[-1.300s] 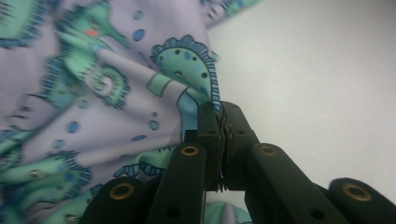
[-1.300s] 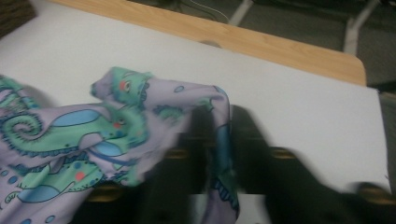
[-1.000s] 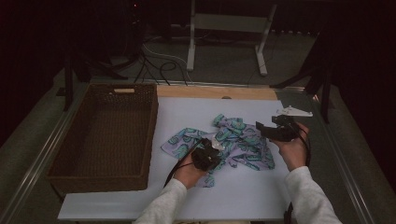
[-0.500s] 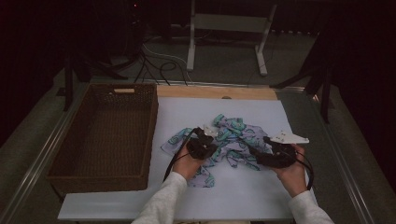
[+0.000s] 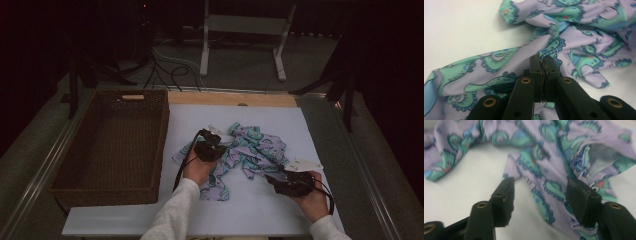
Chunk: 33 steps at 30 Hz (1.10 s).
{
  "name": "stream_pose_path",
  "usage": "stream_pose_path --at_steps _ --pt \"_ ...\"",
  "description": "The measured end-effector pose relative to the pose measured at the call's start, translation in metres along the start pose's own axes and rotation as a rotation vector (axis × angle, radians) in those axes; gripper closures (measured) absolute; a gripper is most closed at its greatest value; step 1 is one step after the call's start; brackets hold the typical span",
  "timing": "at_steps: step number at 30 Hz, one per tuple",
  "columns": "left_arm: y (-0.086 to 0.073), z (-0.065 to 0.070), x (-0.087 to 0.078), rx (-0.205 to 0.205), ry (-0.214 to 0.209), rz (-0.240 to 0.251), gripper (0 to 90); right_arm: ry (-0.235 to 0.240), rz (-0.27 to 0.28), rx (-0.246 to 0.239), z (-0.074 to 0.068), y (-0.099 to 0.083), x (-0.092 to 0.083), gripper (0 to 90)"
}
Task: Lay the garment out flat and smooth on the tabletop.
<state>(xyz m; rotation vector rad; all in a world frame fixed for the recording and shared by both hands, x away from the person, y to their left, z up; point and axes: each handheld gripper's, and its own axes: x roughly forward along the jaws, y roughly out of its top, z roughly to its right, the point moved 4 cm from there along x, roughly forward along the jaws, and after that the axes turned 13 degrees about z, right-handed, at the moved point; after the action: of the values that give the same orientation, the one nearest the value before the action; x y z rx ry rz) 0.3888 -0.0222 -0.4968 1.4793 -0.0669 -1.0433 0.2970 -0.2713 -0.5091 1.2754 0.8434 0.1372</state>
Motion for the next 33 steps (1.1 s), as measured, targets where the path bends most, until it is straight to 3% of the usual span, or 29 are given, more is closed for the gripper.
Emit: stream_pose_path --at_steps 2,4,5,8,12,13,19,20,23,28,33 --pt "0.0 0.0 0.0 -0.024 -0.022 0.013 81.9 0.004 -0.016 -0.013 -0.001 -0.004 0.004 45.1" --pt "-0.001 0.001 -0.001 -0.023 -0.036 0.019 79.2 0.005 -0.026 -0.016 0.0 -0.005 0.006 47.0" --pt "-0.001 0.005 -0.002 -0.014 -0.047 0.025 71.4 0.005 -0.046 -0.014 0.0 -0.007 0.011 50.8" --pt "-0.001 0.01 -0.004 -0.015 -0.056 0.036 61.6 0.009 -0.07 -0.022 0.0 -0.01 0.017 57.3" --pt "-0.001 0.022 -0.008 0.014 -0.078 0.043 56.1 0.017 -0.109 -0.068 -0.003 -0.014 0.024 64.6" --pt "-0.002 0.029 -0.009 0.052 -0.082 0.035 55.4 0.012 -0.118 -0.076 -0.004 -0.014 0.025 65.7" --pt "-0.005 0.048 -0.012 0.121 -0.096 0.037 54.8 0.006 -0.143 -0.059 0.004 -0.018 0.033 79.3" --pt "-0.007 0.054 -0.012 0.133 -0.111 0.039 54.8 -0.001 -0.137 -0.051 0.006 -0.018 0.033 87.7" --pt "-0.01 0.065 -0.009 0.155 -0.123 0.036 54.4 -0.014 -0.112 -0.047 0.01 -0.014 0.03 88.5" --pt "-0.012 0.079 -0.007 0.181 -0.155 0.035 53.7 -0.03 -0.051 0.024 0.019 -0.004 0.02 88.4" --pt "-0.014 0.089 -0.001 0.197 -0.171 0.027 53.5 -0.071 0.001 0.061 0.032 0.005 0.01 88.4"
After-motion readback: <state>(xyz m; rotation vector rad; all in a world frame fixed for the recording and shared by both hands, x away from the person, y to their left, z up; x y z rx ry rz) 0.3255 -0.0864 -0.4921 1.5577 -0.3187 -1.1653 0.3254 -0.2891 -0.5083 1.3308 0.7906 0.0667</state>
